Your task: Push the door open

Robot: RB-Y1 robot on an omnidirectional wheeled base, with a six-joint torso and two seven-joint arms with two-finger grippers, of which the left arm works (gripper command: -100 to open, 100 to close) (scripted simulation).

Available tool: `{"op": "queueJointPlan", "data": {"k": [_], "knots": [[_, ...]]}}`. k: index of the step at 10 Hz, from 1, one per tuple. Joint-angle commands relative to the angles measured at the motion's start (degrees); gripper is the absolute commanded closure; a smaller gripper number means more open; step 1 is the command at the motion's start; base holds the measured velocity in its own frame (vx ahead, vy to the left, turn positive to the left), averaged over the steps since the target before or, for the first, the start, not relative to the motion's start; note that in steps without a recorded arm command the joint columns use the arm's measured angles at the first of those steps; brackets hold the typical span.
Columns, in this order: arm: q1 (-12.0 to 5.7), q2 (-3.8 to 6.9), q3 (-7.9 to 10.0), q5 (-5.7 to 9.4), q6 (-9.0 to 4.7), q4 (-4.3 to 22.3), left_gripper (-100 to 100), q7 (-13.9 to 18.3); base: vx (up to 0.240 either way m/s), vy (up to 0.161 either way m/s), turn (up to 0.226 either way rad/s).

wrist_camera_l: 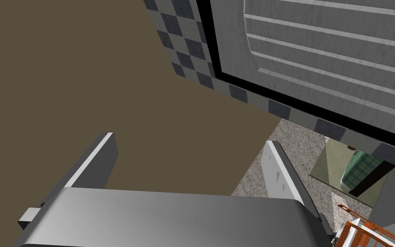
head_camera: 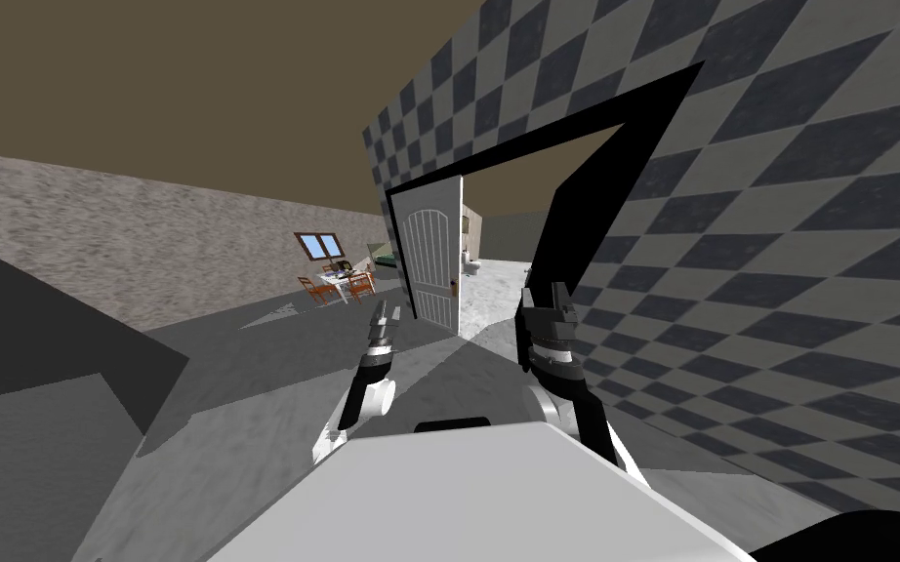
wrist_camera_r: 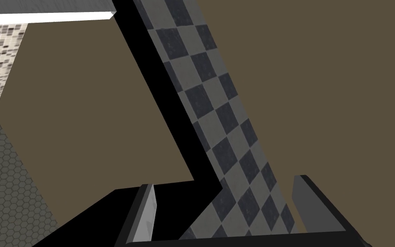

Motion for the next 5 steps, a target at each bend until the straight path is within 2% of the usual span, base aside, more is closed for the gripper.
{"op": "queueJointPlan", "data": {"k": [1, 3, 4, 5], "knots": [[-1.48, 0.21, -0.18, 0.06, -0.18, 2.86, -100, 0.03, 0.105, 0.024, -0.046], [-3.43, 0.31, -0.50, 0.08, 0.02, 6.02, -100, -0.04, 0.087, 0.018, -0.052], [-3.43, 0.31, -0.50, 0.08, 0.02, 6.31, -100, -0.04, 0.055, 0.024, -0.018], [-4.40, 0.37, -0.66, 0.09, 0.12, 7.98, -100, -0.08, 0.057, 0.011, -0.030]]}}
